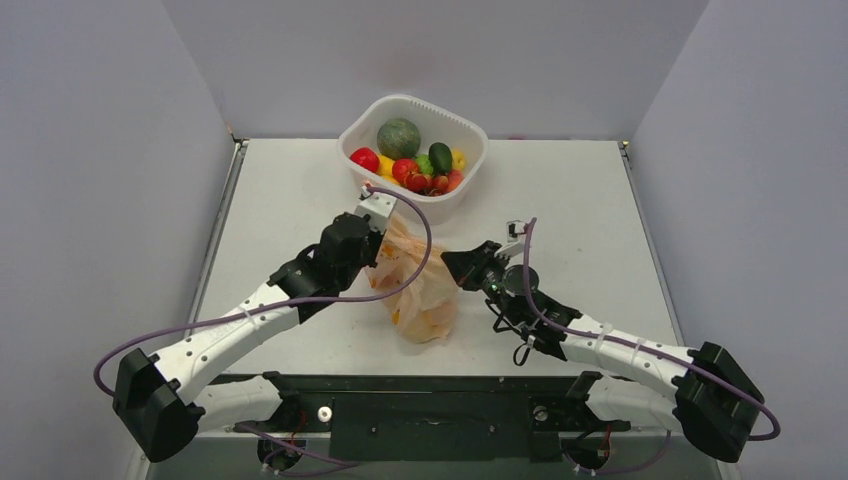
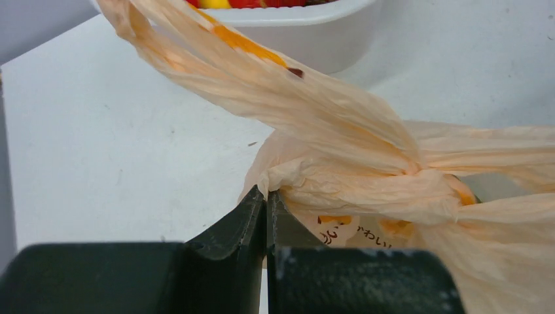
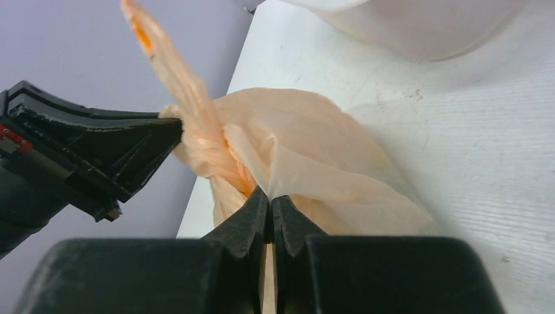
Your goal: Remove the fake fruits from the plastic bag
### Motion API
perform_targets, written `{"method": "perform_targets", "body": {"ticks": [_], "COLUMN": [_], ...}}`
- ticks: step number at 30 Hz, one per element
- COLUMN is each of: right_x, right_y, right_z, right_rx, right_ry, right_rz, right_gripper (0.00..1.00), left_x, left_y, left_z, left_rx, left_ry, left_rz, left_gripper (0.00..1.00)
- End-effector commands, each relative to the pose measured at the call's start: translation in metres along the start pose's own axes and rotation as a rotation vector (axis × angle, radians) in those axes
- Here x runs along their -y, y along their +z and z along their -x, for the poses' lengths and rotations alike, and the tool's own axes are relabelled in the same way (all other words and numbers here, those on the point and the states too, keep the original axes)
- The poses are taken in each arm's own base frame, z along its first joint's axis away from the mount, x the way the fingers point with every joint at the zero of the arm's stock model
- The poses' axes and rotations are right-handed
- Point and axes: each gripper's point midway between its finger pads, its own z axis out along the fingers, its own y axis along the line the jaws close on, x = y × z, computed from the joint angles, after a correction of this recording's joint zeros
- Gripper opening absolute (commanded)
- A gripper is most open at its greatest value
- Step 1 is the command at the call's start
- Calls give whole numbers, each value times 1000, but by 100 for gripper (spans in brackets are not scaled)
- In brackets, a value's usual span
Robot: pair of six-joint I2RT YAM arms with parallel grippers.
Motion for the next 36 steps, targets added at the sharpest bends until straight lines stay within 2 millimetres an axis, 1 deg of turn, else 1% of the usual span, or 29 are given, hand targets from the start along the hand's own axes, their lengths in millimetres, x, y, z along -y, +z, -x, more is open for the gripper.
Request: {"method": "perform_targets", "body": {"ticks": [1, 4, 5, 6, 7, 8, 9, 10, 13, 14, 15, 16, 17, 18, 19, 20, 21, 22, 23, 24, 25, 26, 27, 28, 31, 35, 36], "right_x": [33, 40, 37, 38, 32, 35, 27, 26, 12, 10, 7, 1, -1, -7, -12, -20, -24, -35, -38, -46, -54, -58, -63, -63, -68, -62, -57], "right_y": [-10, -14, -14, -15, -15, -16, -16, -18, -21, -23, -24, -26, -26, -27, -26, -26, -22, -18, -17, -14, -14, -9, -9, -3, 3, 11, 13], "right_z": [20, 21, 25, 22, 25, 24, 27, 25, 30, 28, 33, 29, 33, 28, 29, 23, 21, 15, 11, 2, -5, -11, -16, -19, -30, -33, -34], "right_rx": [67, 52, 54, 36, 36, 20, 22, 11, 22, 17, 30, 20, 31, 18, 16, -2, -15, -31, -33, -49, -51, -57, -55, -54, -64, -47, -44], "right_ry": [-71, -107, -130, -148, -169, -193, -200, -217, -237, -258, -272, -302, -320, -352, -373, -403, -422, -436, -444, -454, -461, -473, -488, -505, -548, -572, -582], "right_rz": [-107, -138, -135, -144, -138, -152, -141, -148, -130, -134, -144, -136, -155, -144, -150, -136, -146, -131, -133, -116, -97, -98, -94, -114, -134, -193, -216], "right_gripper": [0, 0, 0, 0, 0, 0, 1, 5, 18, 20, 24, 25, 28, 30, 36, 38, 40, 41, 46, 48, 53, 57, 59, 61, 63, 61, 60], "left_x": [-48, -43, -40, -38, -37, -37, -36, -36, -33, -32, -30, -29, -29, -29, -29, -28, -28, -28, -28, -27, -26, -25, -24, -24, -25, -28, -27], "left_y": [-15, -17, -17, -17, -17, -17, -16, -17, -18, -18, -19, -19, -19, -19, -20, -20, -20, -21, -21, -22, -22, -23, -23, -24, -26, -33, -34], "left_z": [25, 29, 29, 29, 30, 30, 30, 30, 32, 31, 33, 32, 33, 33, 33, 34, 35, 35, 36, 36, 36, 37, 37, 38, 39, 43, 44], "left_rx": [122, 145, 146, 145, 147, 146, 146, 148, 157, 158, 165, 164, 166, 167, 169, 170, 172, 174, 178, 182, 182, 187, 188, 195, 204, 235, 240], "left_ry": [-71, -74, -70, -67, -65, -64, -63, -64, -63, -59, -60, -58, -58, -57, -58, -59, -59, -60, -61, -61, -61, -61, -60, -62, -64, -77, -79], "left_rz": [223, 181, 163, 157, 149, 146, 144, 142, 118, 112, 101, 99, 97, 94, 93, 91, 90, 87, 83, 76, 73, 64, 61, 57, 58, 63, 60], "left_gripper": [0, 0, 0, 0, 0, 0, 0, 0, 0, 0, 0, 0, 0, 0, 0, 0, 0, 0, 0, 0, 0, 0, 0, 0, 0, 0, 0]}}
